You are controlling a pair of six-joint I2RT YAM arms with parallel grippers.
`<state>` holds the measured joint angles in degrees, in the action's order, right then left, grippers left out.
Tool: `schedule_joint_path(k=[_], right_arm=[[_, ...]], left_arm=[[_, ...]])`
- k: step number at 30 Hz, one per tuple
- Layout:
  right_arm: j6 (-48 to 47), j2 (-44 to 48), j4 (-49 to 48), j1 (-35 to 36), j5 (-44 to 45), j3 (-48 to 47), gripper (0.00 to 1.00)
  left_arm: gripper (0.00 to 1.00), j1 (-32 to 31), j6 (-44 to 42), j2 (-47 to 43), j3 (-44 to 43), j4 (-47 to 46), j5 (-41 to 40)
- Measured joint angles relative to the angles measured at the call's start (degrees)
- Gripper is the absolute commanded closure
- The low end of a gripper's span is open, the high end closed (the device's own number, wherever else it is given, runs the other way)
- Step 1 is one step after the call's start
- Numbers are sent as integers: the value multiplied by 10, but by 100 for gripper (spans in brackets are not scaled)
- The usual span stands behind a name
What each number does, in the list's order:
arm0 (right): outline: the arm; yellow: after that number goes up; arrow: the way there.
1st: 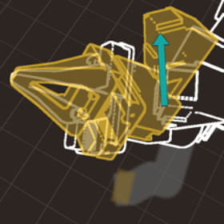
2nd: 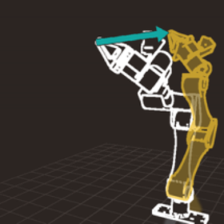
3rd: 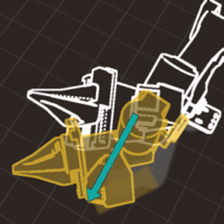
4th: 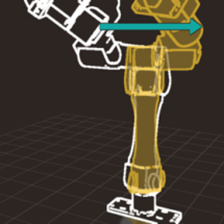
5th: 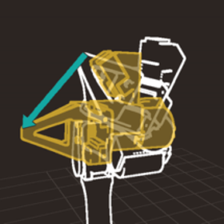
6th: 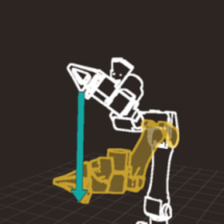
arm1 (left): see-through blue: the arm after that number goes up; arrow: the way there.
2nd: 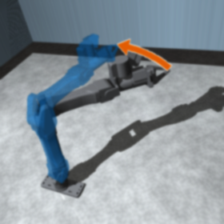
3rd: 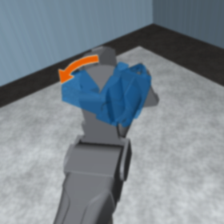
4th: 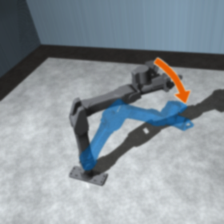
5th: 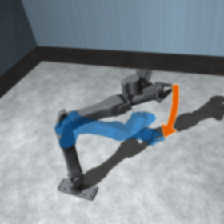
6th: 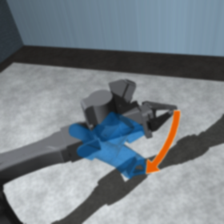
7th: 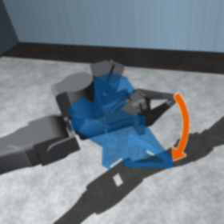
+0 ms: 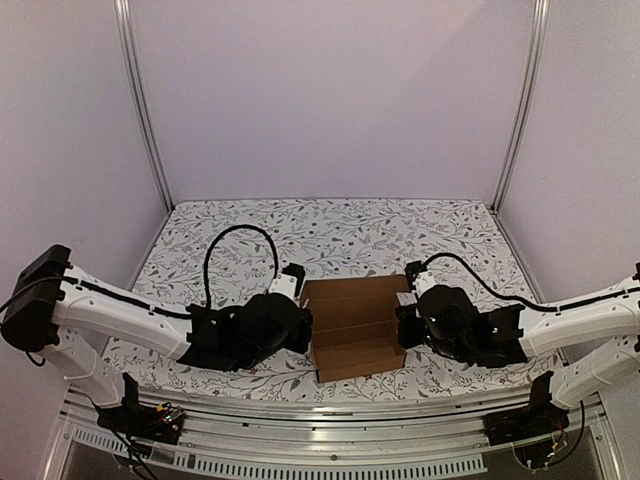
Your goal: Fold the paper box
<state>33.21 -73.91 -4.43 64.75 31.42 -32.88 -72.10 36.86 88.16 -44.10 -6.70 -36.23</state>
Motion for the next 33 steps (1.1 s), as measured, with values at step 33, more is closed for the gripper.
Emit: schedule_joint_path(k=[33], right_arm=[[97, -31, 38, 107, 150, 13, 100]], left_arm=[[100, -45, 68, 42, -61, 77, -50]])
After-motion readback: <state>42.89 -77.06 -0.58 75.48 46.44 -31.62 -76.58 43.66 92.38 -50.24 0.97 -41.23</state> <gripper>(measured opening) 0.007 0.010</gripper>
